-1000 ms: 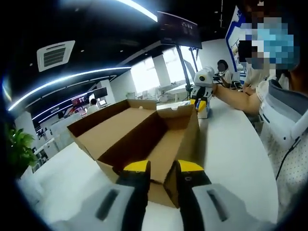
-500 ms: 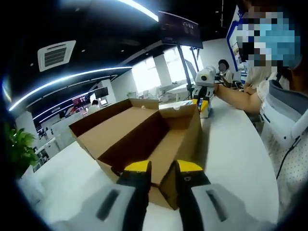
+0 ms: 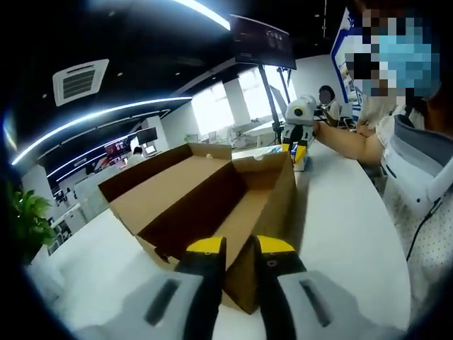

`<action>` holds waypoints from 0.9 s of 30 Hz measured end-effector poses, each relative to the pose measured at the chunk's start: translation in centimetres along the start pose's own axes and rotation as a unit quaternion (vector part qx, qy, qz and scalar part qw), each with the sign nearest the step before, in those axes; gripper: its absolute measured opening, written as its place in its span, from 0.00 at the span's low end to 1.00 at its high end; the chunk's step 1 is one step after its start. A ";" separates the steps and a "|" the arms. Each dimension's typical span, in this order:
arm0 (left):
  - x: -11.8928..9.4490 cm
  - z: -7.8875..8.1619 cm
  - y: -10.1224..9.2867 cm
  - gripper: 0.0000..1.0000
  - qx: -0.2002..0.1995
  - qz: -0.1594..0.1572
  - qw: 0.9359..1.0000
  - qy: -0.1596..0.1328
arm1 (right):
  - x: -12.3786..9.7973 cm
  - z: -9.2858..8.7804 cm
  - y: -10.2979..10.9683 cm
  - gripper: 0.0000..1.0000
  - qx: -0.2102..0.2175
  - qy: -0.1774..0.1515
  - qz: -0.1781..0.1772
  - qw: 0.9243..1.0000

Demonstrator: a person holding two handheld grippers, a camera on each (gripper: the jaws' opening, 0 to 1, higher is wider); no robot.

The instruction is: Operate the shoe box by opening the lid, removing the specified soft item, and placing it in the target area until the item is outside and the box remains undamaged.

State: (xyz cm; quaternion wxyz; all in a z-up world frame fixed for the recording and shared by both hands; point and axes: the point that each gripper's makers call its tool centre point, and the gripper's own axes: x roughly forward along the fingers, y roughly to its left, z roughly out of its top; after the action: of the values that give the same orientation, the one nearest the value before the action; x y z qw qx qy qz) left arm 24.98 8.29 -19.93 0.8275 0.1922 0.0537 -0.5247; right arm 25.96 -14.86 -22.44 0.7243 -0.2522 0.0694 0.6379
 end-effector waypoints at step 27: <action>-2.4 5.3 1.5 0.25 -0.064 0.023 0.984 -0.163 | 0.3 -0.4 -0.3 0.14 -0.003 0.001 -0.007 1.000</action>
State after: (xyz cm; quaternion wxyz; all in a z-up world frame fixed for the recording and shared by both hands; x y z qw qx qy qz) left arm 24.69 8.90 -13.95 0.8477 0.0521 -0.0524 -0.5254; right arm 26.41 -14.74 -22.83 0.7280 -0.2555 0.0668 0.6327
